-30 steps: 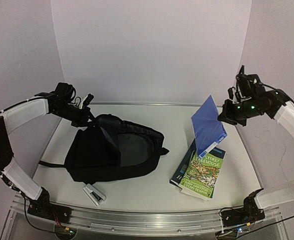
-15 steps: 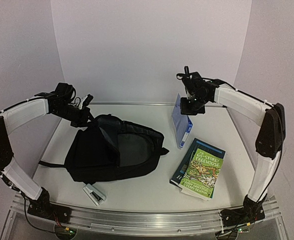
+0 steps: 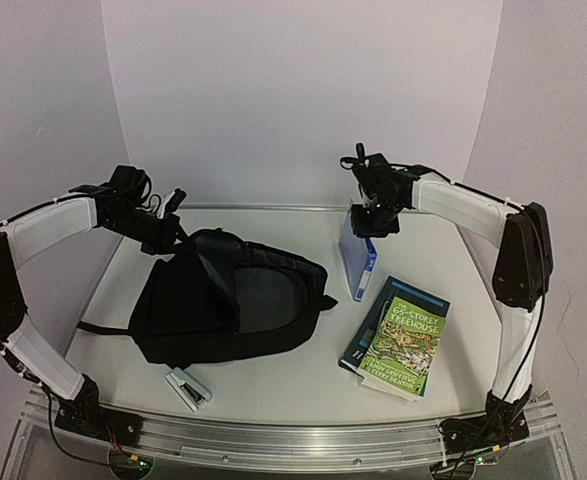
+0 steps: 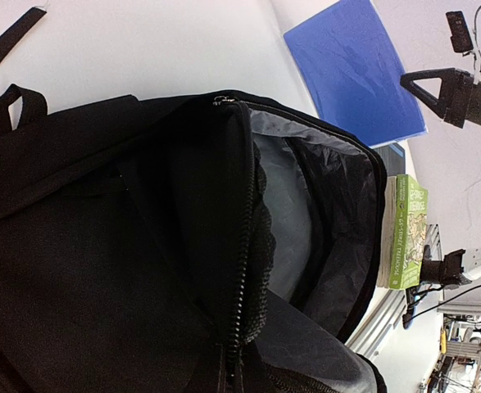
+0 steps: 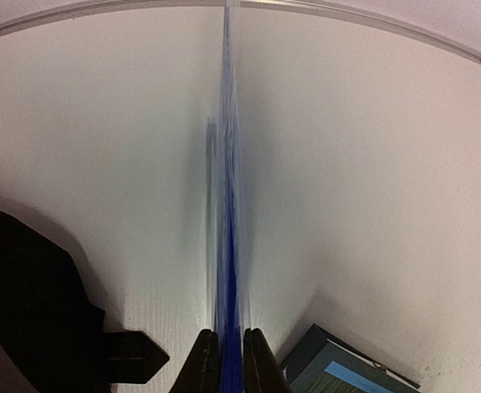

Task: Pack the student bag
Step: Pick up the files from the center of the board, then place the files in the student bag, then pick up the book from the center of the board.

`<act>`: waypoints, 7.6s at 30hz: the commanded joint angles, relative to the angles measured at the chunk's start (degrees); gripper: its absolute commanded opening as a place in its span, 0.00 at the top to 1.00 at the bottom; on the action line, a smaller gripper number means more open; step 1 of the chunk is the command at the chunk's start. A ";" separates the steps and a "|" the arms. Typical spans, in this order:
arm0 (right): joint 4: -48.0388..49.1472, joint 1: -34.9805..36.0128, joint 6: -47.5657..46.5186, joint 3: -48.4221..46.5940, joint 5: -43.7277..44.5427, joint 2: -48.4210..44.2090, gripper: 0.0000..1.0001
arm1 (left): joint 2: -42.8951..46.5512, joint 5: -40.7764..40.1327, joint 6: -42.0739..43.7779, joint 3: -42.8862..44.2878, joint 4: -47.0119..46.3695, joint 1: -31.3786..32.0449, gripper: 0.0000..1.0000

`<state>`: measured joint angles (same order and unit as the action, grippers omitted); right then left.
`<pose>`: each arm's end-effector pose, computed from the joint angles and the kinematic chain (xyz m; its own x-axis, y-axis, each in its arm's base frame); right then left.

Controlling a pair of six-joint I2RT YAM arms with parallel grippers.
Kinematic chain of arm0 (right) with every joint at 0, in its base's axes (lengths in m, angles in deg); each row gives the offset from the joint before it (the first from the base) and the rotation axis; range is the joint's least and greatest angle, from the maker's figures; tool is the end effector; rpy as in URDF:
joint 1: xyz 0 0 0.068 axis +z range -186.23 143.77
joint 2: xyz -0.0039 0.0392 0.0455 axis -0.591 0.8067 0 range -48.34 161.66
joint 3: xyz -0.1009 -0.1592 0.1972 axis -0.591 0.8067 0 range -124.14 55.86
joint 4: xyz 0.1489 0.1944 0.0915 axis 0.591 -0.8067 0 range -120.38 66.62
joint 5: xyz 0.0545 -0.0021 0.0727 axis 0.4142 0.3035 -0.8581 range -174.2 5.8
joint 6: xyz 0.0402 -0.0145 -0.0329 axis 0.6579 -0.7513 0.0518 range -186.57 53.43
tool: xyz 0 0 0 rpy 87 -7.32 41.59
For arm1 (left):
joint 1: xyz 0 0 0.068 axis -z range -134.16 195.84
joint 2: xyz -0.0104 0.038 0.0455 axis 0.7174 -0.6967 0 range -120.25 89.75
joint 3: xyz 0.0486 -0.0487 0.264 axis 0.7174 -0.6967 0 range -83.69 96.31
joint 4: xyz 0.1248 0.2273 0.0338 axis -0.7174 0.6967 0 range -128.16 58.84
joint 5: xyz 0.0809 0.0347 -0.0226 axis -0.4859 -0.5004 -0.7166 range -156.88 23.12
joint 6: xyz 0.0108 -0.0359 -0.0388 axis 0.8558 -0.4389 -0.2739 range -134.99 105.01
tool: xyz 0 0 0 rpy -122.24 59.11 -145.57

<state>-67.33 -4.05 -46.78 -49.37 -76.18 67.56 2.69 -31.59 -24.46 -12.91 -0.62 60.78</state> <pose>0.3838 0.2357 0.2754 -0.8048 -0.1103 -0.5833 -0.1983 0.9761 0.0890 0.3033 -0.1021 0.2828 -0.8581 0.0900 -0.5055 0.4042 0.7255 -0.5570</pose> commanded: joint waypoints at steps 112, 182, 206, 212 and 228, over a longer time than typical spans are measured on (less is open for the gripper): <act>72.86 25.97 35.65 12.82 -22.44 14.31 0.36 | -6.70 25.35 -4.74 18.08 -7.73 4.60 1.00; 38.24 -12.35 40.77 87.34 -18.87 -60.21 0.35 | -3.58 19.52 -1.37 5.92 -4.60 -2.91 1.00; 34.22 -12.25 28.68 72.32 -18.28 -67.16 1.00 | -3.21 19.71 -1.32 5.96 -4.53 -2.86 1.00; 21.51 -12.28 20.02 57.05 -7.26 -58.50 1.00 | -3.01 19.89 -1.34 5.86 -4.65 -2.84 1.00; 6.70 1.83 7.53 17.11 24.09 -24.89 1.00 | -1.67 20.32 -1.96 5.14 -5.19 -2.86 1.00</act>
<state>-56.86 -2.50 -33.72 -21.98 -66.13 37.88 -1.05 -12.79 -26.93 -7.77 -3.81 58.20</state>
